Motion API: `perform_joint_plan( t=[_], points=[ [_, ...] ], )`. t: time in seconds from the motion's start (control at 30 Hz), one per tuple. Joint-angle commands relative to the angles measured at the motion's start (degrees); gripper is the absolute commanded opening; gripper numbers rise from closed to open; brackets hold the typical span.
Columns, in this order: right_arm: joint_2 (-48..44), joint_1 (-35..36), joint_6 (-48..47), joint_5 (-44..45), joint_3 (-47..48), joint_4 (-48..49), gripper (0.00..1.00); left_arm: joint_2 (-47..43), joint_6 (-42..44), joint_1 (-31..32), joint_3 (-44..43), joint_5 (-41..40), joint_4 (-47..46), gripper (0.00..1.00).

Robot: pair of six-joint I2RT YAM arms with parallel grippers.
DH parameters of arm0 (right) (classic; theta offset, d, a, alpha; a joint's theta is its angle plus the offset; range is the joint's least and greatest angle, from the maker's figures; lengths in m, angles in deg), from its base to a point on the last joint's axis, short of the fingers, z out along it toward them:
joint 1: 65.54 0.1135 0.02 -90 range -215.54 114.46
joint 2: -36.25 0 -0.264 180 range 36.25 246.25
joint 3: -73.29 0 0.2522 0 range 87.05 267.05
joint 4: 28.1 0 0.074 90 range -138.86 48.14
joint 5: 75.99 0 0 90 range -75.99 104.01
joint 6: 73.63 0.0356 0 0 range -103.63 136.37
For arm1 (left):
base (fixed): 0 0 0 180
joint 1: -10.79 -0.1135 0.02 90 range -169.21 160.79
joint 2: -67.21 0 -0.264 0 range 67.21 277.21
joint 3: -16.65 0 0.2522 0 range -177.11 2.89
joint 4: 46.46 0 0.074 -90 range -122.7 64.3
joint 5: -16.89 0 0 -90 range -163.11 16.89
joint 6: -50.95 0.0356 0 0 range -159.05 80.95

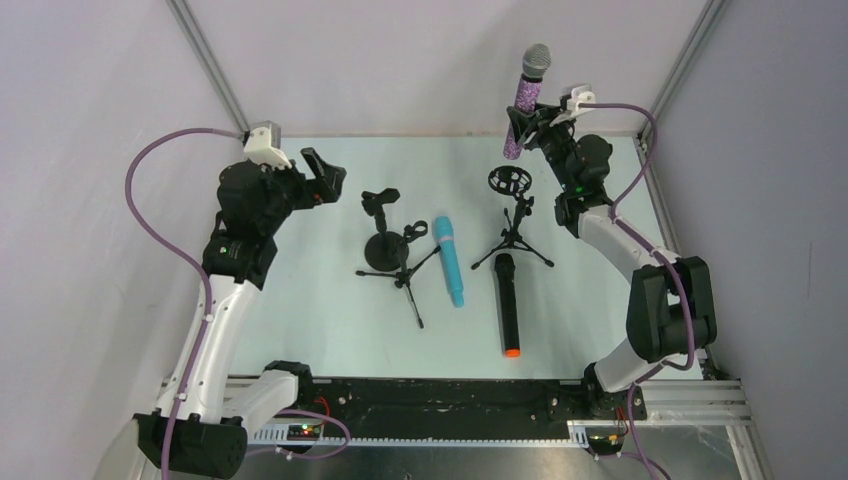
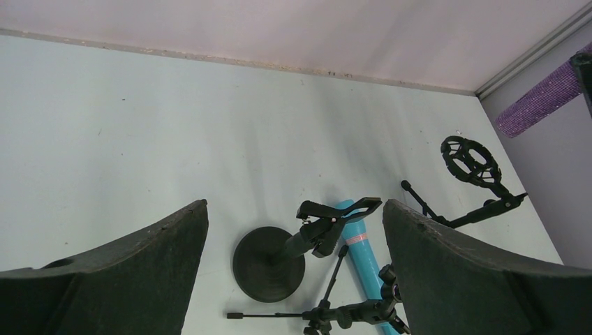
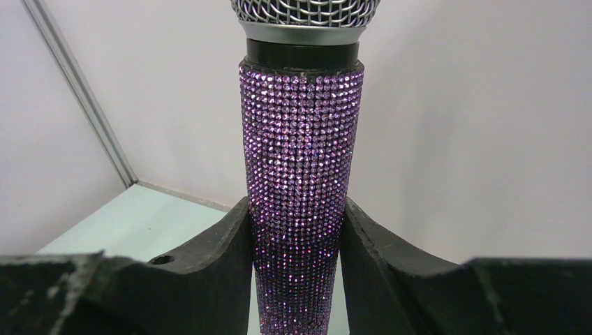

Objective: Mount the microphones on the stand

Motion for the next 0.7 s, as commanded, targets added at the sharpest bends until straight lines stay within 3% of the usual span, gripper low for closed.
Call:
perform_joint_plan(
  t=[0.0,0.67],
  points=[
    [0.47,-0.43,-0.31,-1.65,1.94,3.06,0.0,-0.2,-0.24,0.36,-0.95,1.16,-1.83,0.98],
    [1.22,-0.46,1.69,-1.98,-3.22,4.35,0.0,0.33,-0.47,0.3,-1.07,1.73,-1.74,0.98]
  ],
)
